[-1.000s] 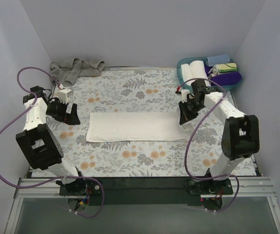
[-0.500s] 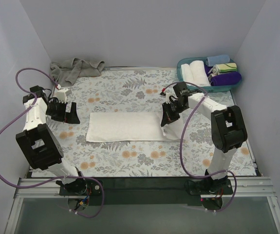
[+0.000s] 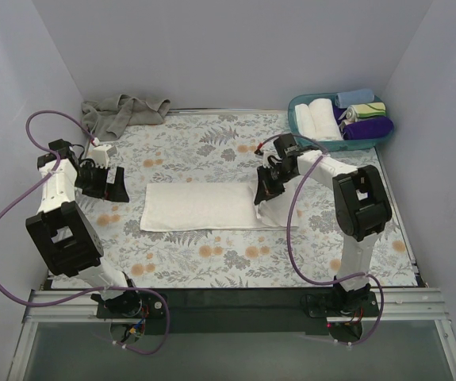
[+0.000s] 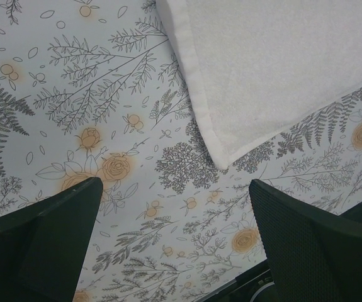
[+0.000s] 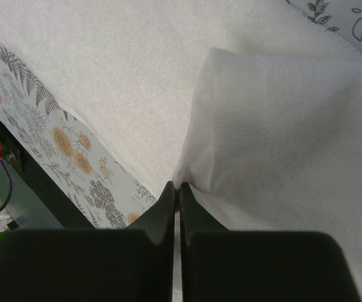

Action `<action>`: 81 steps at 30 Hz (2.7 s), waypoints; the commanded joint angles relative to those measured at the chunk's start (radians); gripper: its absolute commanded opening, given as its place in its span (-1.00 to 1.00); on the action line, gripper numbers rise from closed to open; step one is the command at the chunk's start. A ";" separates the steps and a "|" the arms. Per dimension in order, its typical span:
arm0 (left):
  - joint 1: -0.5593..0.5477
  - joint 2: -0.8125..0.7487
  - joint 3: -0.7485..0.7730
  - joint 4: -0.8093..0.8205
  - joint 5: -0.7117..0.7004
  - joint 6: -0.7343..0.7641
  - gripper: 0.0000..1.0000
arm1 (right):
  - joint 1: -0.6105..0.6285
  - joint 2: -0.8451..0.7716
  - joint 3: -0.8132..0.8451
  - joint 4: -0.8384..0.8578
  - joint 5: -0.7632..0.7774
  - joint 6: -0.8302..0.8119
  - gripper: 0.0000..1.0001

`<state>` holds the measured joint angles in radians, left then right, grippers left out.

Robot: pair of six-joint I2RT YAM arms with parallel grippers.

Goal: Roll the towels
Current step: Fold the towel

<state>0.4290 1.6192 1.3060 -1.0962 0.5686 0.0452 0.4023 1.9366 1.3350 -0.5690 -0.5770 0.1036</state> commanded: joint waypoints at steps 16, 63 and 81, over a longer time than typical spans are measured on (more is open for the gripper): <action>-0.108 -0.160 -0.030 0.050 0.073 0.064 0.92 | 0.033 -0.074 0.148 -0.043 -0.193 -0.099 0.03; -0.569 0.541 0.577 0.305 -0.075 -0.165 -0.41 | 0.023 -0.217 -0.125 -0.267 -0.219 -0.490 -0.32; -0.750 0.691 0.502 0.311 -0.174 -0.156 -1.00 | 0.119 -0.013 -0.247 -0.097 -0.288 -0.394 -0.84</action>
<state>-0.3107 2.2471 1.7668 -0.7952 0.4107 -0.1352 0.4816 1.9133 1.1183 -0.7105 -0.7887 -0.3317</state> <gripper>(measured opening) 0.008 0.129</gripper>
